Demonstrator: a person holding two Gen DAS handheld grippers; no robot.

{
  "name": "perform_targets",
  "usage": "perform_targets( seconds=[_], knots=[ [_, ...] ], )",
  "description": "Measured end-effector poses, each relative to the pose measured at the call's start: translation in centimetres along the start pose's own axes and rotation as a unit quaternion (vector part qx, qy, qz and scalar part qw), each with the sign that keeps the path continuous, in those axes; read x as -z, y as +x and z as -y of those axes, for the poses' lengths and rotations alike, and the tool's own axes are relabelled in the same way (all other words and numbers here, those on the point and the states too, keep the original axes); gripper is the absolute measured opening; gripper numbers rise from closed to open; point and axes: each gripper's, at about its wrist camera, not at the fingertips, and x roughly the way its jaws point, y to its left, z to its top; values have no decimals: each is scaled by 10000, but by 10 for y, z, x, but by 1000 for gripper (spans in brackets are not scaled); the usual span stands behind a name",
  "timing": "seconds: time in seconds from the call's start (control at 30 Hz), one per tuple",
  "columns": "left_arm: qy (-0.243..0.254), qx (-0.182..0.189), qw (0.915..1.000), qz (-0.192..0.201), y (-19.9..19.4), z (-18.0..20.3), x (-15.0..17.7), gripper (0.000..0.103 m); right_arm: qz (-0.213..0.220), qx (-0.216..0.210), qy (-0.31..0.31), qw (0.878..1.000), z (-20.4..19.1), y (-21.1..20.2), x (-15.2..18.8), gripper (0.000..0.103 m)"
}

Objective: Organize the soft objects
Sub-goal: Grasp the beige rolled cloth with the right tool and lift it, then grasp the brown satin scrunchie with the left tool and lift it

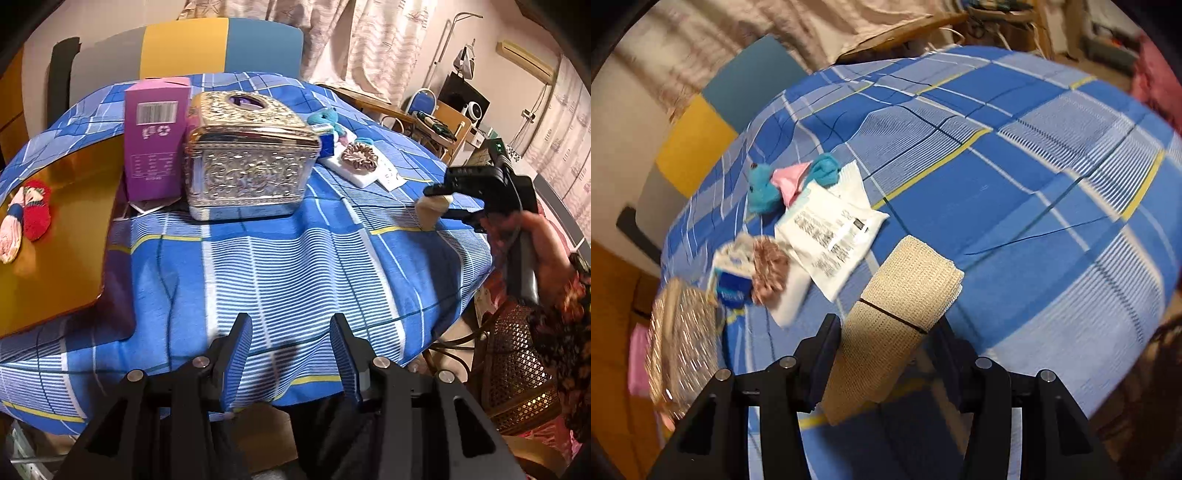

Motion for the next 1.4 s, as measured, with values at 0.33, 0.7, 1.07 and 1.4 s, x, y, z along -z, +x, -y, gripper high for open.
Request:
perform_targets(
  seconds=[0.33,0.7,1.07,1.4],
  knots=[
    [359,66,9992,140,4,36,-29,44,-351,337,-1007,9937,-4,12,4,54],
    [562,291,9980,-7,34,72,-72,44,-613,77,-1904,9798,4,14,-13,34],
    [668,121,9977,-78,108,129,-149,56,-819,-566,-1448,9844,13,15,-16,34],
    [708,-571,9956,-209,184,133,-196,72,-860,-449,-1577,9827,5,19,-14,34]
  ],
)
